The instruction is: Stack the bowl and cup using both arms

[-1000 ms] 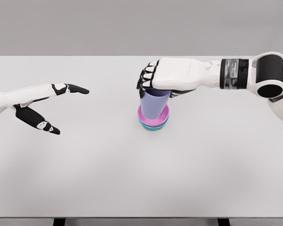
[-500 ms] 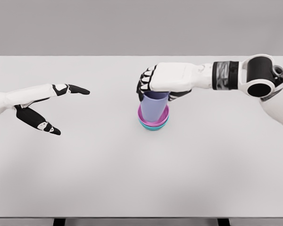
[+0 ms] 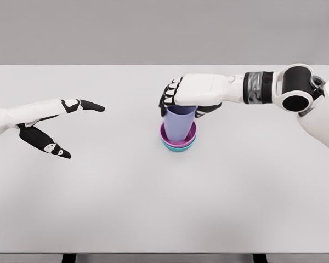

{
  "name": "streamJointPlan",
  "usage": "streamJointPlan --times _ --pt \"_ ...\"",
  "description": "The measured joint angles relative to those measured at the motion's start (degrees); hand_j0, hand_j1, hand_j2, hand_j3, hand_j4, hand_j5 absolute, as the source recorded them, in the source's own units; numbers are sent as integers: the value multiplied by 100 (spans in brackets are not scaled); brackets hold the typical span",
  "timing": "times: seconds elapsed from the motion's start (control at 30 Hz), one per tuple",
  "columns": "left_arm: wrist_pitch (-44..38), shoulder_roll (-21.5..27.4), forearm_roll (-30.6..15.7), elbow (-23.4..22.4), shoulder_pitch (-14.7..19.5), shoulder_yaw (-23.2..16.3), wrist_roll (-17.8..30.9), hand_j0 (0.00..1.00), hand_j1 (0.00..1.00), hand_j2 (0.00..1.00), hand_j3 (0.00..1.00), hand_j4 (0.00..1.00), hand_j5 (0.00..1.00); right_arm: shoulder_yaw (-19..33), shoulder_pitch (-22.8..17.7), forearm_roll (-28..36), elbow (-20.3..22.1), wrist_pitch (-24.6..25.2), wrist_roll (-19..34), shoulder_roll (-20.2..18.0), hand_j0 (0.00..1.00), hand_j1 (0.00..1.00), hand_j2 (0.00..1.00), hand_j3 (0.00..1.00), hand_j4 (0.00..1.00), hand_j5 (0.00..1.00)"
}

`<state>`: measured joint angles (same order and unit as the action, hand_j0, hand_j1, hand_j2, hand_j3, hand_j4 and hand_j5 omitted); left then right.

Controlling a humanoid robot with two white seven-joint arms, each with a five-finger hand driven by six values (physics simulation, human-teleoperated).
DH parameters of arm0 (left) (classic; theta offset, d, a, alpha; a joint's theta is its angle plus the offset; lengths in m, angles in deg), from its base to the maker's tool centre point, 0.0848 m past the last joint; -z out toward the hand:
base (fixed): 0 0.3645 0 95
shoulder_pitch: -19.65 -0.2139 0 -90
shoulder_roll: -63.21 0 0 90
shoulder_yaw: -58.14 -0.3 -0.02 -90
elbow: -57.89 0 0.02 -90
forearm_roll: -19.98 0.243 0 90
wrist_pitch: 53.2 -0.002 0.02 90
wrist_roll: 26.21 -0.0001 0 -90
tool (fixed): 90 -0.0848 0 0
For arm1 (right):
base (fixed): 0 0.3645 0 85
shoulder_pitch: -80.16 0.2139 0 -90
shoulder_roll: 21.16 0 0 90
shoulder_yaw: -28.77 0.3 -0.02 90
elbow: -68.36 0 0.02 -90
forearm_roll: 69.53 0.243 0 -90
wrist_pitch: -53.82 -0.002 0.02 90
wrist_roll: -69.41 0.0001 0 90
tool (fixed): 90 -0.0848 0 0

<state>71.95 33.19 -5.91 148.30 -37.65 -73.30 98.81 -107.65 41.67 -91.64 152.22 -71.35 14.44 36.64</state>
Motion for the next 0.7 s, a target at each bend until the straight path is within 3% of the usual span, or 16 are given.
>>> streamJointPlan --times 0.23,0.37,0.47,0.57,0.7 --pt "0 3 -5 1 0 0 0 100 100 100 100 100 100 19 44 -6 66 0 0 -37 100 100 100 100 100 100" --pt "0 2 -5 2 0 0 0 100 100 100 100 100 100 378 18 15 321 -2 0 -123 100 100 100 100 100 100" --pt "0 3 -5 3 -9 0 0 100 100 100 100 100 100 1025 -465 61 736 -3 0 -660 100 100 100 100 100 100" --pt "3 4 -2 6 -7 0 1 100 100 100 100 100 100 1612 -1344 82 842 -6 1 -1640 100 100 100 100 100 100" --pt "0 3 -7 9 -9 2 0 100 100 100 100 100 100 1951 -1591 94 809 -3 0 -2436 100 100 100 100 100 100"
